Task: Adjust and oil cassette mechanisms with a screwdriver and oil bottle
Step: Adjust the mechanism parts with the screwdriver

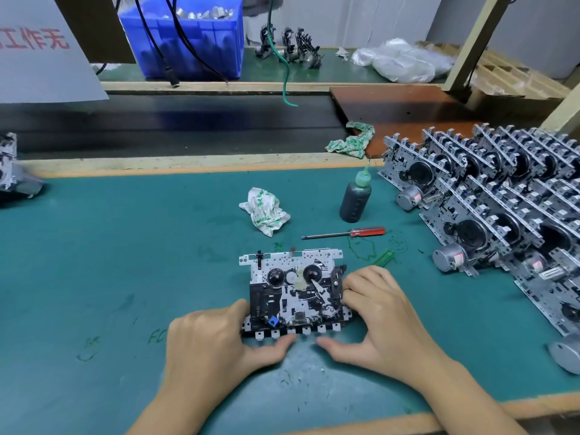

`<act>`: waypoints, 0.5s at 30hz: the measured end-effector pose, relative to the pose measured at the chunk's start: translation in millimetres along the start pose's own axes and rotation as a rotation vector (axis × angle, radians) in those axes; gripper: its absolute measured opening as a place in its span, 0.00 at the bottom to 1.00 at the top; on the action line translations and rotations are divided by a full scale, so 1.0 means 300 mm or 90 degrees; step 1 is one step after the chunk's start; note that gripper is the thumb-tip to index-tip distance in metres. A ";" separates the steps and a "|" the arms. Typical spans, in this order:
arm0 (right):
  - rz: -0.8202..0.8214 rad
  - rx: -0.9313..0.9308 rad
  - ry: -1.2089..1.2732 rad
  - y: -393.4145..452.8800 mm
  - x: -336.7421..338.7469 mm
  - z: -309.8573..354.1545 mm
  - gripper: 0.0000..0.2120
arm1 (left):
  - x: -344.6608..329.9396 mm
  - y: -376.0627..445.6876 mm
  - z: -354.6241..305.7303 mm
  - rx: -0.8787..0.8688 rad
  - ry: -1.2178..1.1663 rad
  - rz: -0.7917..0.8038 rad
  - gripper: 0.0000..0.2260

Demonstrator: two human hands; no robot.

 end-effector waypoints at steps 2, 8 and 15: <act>0.012 0.009 0.014 0.001 -0.004 0.002 0.25 | -0.001 -0.001 0.001 -0.010 0.021 -0.011 0.27; 0.004 0.018 -0.002 -0.002 -0.002 0.001 0.23 | -0.011 0.001 0.009 -0.033 0.027 0.016 0.28; -0.001 0.004 0.025 -0.008 -0.010 0.001 0.24 | -0.004 0.023 0.008 -0.011 0.024 0.006 0.28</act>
Point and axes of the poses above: each hand's wrist, its own y-axis towards the middle knuckle, its own x-axis out of the back of the hand, z = x × y, the point moved 8 cm from there along y, towards the middle knuckle, and after that the axes turned 15 degrees about x, right-handed, at the moved point
